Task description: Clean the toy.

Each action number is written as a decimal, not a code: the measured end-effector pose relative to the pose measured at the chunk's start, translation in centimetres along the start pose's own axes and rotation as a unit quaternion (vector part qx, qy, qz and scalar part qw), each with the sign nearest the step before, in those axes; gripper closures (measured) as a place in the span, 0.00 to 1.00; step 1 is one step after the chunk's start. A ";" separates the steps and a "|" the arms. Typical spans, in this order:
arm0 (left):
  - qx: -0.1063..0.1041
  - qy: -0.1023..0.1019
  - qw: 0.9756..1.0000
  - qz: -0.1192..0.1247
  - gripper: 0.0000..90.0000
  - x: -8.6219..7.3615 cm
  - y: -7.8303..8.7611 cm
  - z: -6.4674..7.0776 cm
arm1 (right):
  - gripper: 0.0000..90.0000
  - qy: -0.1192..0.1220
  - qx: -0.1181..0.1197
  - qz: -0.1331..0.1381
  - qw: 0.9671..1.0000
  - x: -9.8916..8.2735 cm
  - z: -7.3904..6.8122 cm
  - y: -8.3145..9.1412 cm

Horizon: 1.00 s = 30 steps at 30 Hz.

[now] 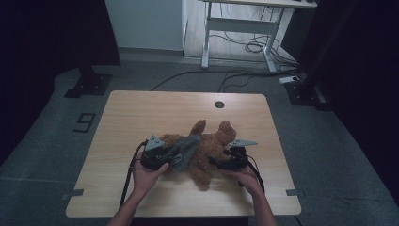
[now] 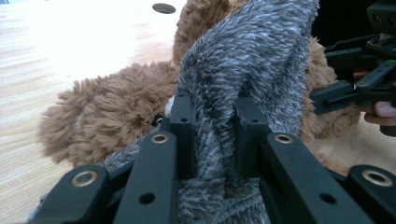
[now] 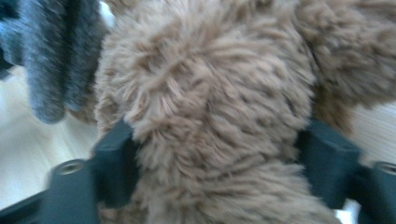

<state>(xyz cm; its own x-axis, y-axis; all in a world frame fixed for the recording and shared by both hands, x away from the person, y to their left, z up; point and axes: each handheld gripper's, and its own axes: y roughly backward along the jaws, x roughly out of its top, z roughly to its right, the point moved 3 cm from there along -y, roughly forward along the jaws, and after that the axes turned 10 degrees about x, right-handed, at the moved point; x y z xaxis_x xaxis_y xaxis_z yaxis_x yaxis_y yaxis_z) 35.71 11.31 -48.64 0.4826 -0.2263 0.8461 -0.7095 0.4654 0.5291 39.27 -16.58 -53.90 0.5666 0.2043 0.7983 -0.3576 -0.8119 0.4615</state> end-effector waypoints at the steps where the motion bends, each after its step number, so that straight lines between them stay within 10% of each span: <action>1: 0.003 -0.005 1.000 0.001 0.81 0.0 0.0 0.1 | 0.37 0.005 -0.004 0.001 1.000 -0.2 -0.1 0.0; 14: 0.004 0.019 1.000 -0.005 0.81 3.6 -1.4 -0.9 | 0.61 0.023 -0.051 0.055 0.997 0.5 0.6 -0.7; 20: -0.025 -0.027 0.999 0.005 0.81 6.5 -2.8 4.3 | 0.57 0.030 -0.038 0.072 0.996 -0.1 0.5 -0.5; 25: -0.034 -0.071 0.996 -0.041 0.81 6.9 -6.8 9.3 | 0.54 0.042 -0.034 0.076 0.996 -0.5 -0.1 -0.4; 30: -0.010 -0.079 0.996 -0.044 0.81 6.2 -8.1 9.8 | 0.55 0.038 -0.038 0.082 0.995 -1.0 -0.1 -0.2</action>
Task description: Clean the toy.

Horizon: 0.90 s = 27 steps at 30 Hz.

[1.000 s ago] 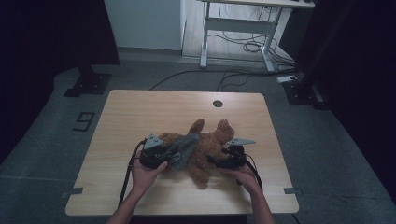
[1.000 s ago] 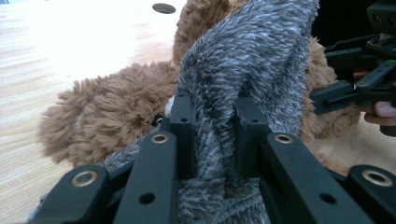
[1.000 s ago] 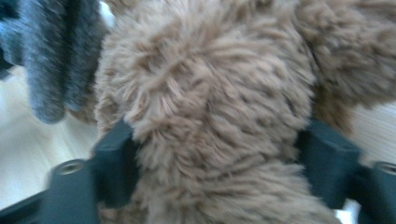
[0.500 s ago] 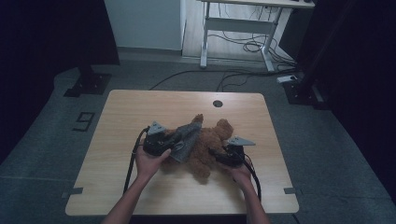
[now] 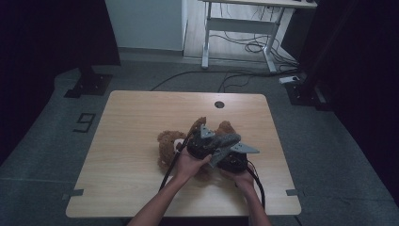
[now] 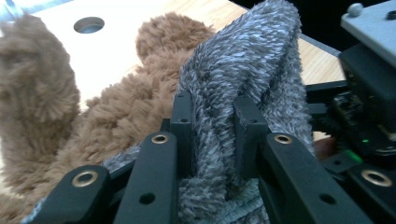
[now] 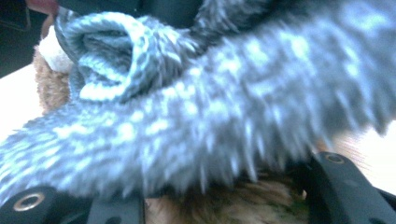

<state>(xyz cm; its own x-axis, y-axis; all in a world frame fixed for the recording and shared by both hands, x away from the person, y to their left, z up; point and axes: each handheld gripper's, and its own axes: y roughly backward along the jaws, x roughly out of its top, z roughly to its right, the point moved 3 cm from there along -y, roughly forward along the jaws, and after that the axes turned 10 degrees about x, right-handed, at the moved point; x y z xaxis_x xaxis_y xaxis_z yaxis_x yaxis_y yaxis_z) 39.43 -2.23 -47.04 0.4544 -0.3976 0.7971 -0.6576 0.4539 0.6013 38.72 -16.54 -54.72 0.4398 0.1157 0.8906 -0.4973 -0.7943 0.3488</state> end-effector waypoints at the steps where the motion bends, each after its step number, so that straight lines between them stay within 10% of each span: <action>1: 0.003 0.000 1.000 0.001 0.81 -0.2 0.1 -0.2 | 0.55 0.001 0.000 0.000 1.000 0.0 0.0 0.0; 14: 0.057 0.023 0.998 0.023 0.81 -2.8 4.1 -5.9 | 0.57 0.000 0.001 0.006 1.000 -0.2 -0.2 0.1; 21: 0.115 0.030 0.992 0.029 0.81 -4.0 7.1 -9.6 | 0.57 -0.006 0.004 0.006 1.000 -0.3 -0.1 0.2; 27: 0.125 0.092 0.988 0.007 0.81 -8.1 7.3 -13.6 | 0.57 -0.008 0.006 0.007 1.000 -0.3 -0.1 0.2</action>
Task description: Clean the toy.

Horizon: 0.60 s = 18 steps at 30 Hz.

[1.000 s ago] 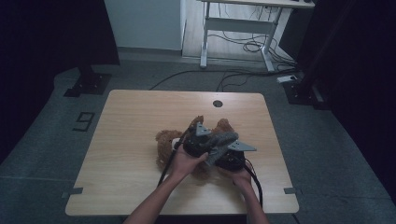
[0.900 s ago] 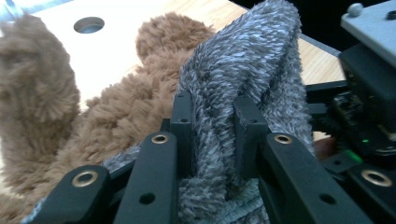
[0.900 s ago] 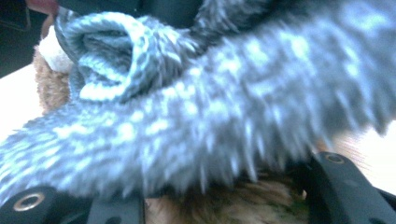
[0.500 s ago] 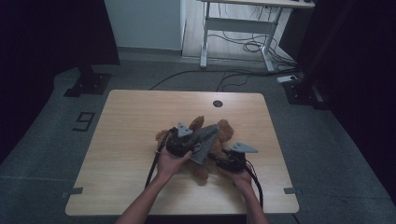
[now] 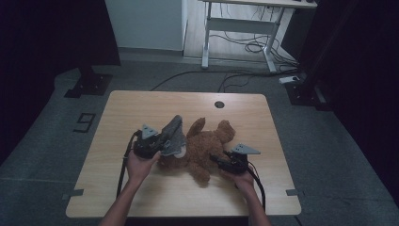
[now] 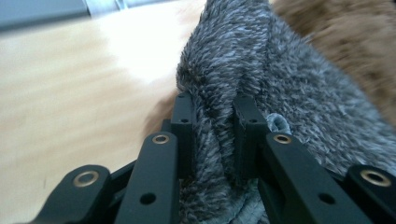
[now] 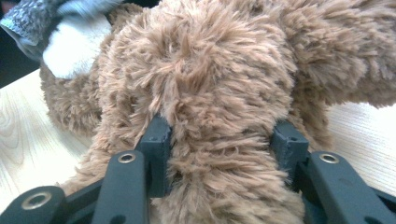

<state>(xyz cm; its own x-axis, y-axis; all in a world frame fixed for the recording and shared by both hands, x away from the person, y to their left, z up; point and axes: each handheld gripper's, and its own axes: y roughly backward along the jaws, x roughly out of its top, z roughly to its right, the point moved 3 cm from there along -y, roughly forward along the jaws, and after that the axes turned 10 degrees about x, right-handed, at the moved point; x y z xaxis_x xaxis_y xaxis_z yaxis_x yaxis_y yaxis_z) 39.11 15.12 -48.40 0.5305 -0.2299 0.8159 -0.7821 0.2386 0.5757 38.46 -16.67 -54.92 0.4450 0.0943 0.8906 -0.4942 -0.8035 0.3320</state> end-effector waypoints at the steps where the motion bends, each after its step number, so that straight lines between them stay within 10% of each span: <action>1: 0.003 0.007 1.000 -0.004 0.81 -0.6 -0.1 -0.6 | 0.57 -0.001 0.001 0.000 1.000 0.0 0.0 0.0; 13: 0.004 0.043 0.998 -0.054 0.81 -4.1 -2.0 -2.9 | 0.60 0.000 0.007 -0.001 1.000 0.0 0.1 0.0; 18: -0.013 0.059 0.998 -0.017 0.81 -2.2 -0.1 -3.2 | 0.60 -0.004 0.008 0.001 1.000 -0.1 0.2 0.1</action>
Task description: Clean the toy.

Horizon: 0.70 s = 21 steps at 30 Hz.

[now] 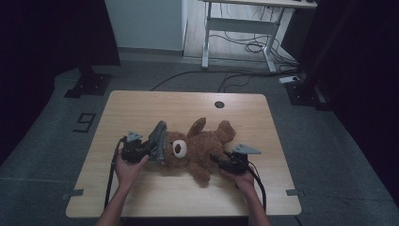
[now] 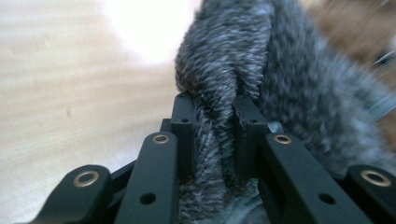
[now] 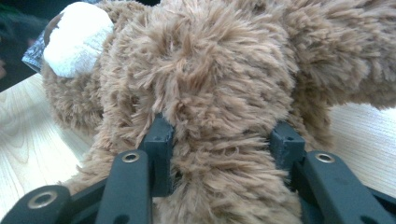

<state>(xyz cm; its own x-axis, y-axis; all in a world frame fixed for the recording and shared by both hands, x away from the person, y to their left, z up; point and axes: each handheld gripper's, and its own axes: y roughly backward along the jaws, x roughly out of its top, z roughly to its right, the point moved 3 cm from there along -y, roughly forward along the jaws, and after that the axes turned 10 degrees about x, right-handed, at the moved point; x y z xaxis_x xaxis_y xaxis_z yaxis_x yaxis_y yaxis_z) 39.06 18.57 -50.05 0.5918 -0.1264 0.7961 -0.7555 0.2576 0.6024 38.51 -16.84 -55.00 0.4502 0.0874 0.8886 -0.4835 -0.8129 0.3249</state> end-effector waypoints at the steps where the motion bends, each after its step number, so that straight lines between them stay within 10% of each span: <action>1: -0.006 -0.001 1.000 0.011 0.81 0.7 0.5 0.3 | 0.60 -0.001 0.000 0.000 1.000 0.0 0.0 0.0; 7: -0.054 -0.054 0.996 0.039 0.81 4.5 2.1 5.5 | 0.60 0.001 -0.003 0.001 1.000 0.0 -0.1 0.0; 14: -0.104 -0.127 0.986 0.031 0.81 7.3 -0.1 14.9 | 0.60 0.001 -0.006 -0.001 1.000 0.0 -0.2 0.0; 18: -0.092 -0.153 0.984 0.004 0.81 7.1 -3.1 18.7 | 0.60 0.003 -0.007 -0.001 1.000 0.0 -0.3 0.0; 21: -0.081 -0.152 0.985 -0.001 0.81 6.7 -4.3 18.9 | 0.60 0.004 -0.014 -0.004 1.000 -0.1 -0.3 0.0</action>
<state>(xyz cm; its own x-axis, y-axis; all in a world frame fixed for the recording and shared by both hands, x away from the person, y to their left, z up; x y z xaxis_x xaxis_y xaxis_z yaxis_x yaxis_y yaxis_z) 41.00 -1.47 -46.23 0.4622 -0.4024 0.7902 -0.6857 0.4029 0.6062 38.28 -16.71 -54.98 0.4481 0.0984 0.8885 -0.5003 -0.7961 0.3405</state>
